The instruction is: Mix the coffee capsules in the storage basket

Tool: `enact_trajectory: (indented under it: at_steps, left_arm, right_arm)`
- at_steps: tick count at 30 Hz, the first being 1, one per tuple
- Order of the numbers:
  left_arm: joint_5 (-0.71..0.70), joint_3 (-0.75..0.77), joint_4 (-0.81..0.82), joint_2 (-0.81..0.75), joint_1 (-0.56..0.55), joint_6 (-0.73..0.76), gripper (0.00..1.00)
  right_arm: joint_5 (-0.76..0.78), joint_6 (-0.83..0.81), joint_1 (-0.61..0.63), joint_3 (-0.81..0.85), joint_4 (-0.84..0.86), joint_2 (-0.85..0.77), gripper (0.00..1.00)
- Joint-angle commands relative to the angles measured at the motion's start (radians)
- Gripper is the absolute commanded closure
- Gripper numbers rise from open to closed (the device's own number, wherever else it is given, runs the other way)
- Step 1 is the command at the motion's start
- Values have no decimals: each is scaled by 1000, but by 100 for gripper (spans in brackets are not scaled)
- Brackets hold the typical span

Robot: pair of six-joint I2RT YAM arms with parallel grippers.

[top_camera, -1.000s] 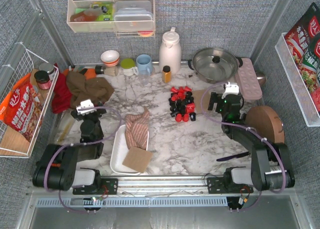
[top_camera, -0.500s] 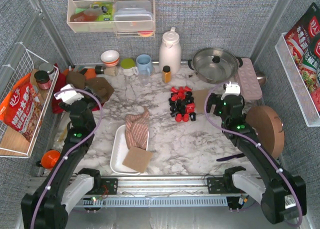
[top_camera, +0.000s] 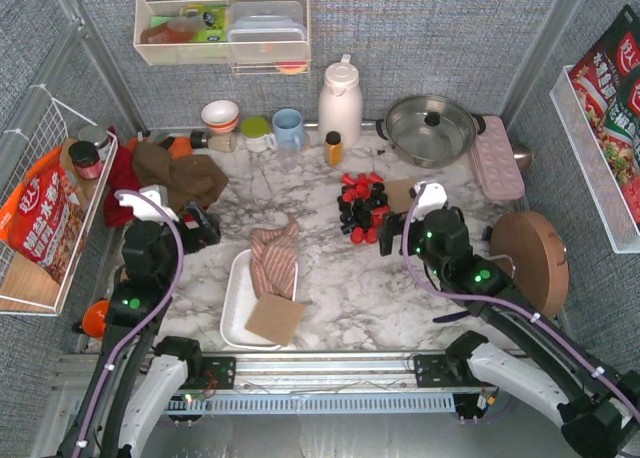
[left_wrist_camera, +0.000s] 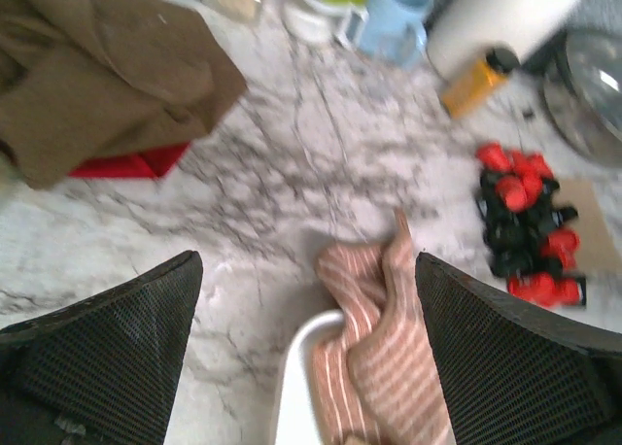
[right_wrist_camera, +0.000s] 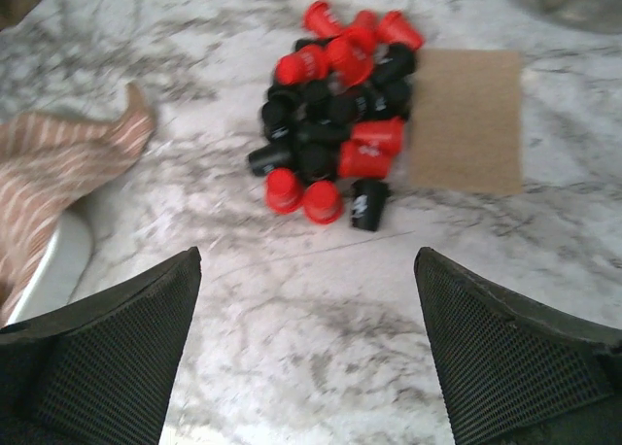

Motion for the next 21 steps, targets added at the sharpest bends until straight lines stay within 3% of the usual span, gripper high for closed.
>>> enact_trajectory:
  at_steps: [1, 8, 15, 21]
  left_arm:
    - [193, -40, -83, -13, -4, 23, 1]
    - [109, -55, -104, -6, -93, -8, 1]
    - [-107, -100, -137, 15, -238, -223, 1]
    - [-171, -192, -103, 30, -352, -337, 15]
  right_arm:
    - [33, 61, 103, 2, -51, -19, 5]
    - [118, 147, 317, -1, -19, 52, 12]
    - [239, 219, 548, 51, 33, 203, 15]
    - [293, 300, 666, 94, 60, 328, 20]
